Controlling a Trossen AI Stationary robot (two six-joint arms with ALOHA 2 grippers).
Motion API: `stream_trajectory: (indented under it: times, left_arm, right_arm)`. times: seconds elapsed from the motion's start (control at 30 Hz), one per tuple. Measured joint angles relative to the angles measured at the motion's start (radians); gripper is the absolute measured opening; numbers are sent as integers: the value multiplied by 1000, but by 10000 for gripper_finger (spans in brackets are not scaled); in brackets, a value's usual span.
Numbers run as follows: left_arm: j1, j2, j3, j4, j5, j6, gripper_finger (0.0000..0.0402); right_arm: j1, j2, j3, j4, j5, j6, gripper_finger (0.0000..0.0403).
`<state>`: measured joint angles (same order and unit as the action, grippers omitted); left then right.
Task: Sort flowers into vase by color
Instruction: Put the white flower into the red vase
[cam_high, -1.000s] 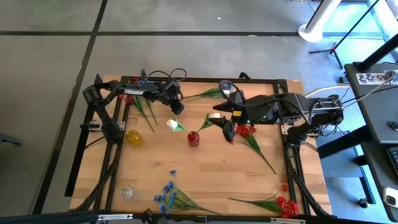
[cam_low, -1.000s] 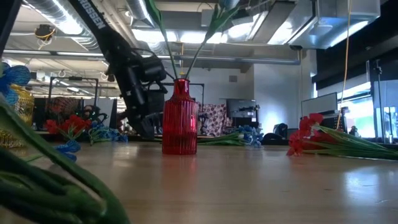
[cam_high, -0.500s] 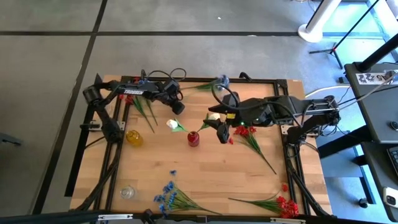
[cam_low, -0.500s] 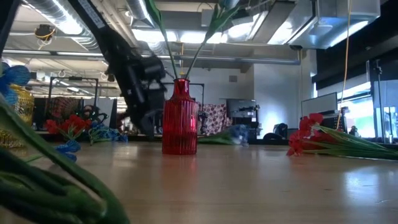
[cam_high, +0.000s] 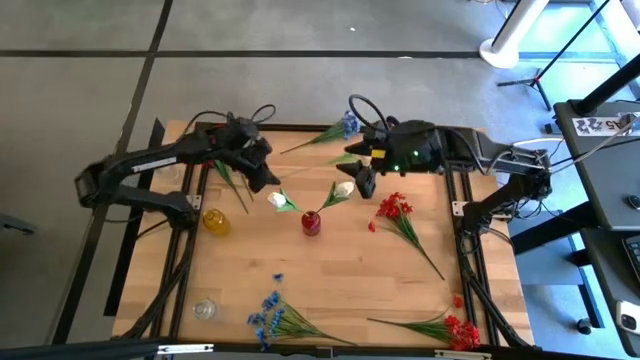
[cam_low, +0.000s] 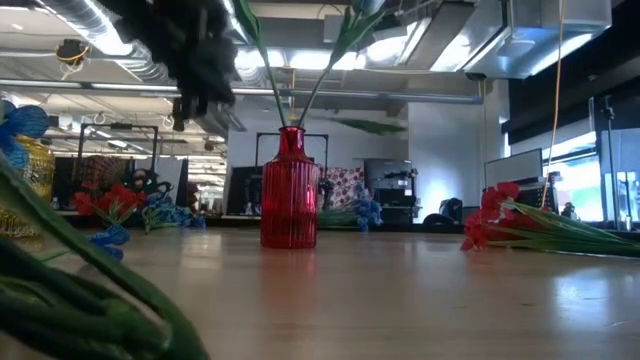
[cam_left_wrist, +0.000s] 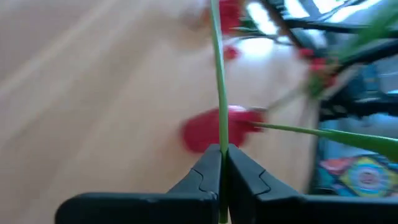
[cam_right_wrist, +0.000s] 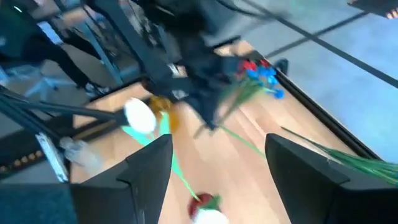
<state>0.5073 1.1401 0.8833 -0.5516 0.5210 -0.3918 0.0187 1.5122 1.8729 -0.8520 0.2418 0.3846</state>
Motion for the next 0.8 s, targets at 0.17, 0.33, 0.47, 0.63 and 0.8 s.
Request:
stream_trajectory:
  times: [0.17, 0.33, 0.47, 0.63, 0.8]
  left_arm:
    - [-49, -89, 0, 289, -28, -161, 5]
    - [-100, -103, 0, 639, -113, -208, 5]
    - [-144, -94, 1, 838, -166, -182, 5]
    - [-191, -93, 1, 864, -222, -145, 5]
    - [-230, -93, 1, 857, -249, -122, 5]
  right_arm:
    - [-75, 0, 0, -15, 1, 14, 257]
    - [-127, -4, 0, 148, 34, 148, 257]
    - [-145, 13, 0, 300, 35, 159, 257]
    - [-144, 26, 0, 535, 19, 103, 257]
    - [-144, 30, 0, 690, -36, 59, 257]
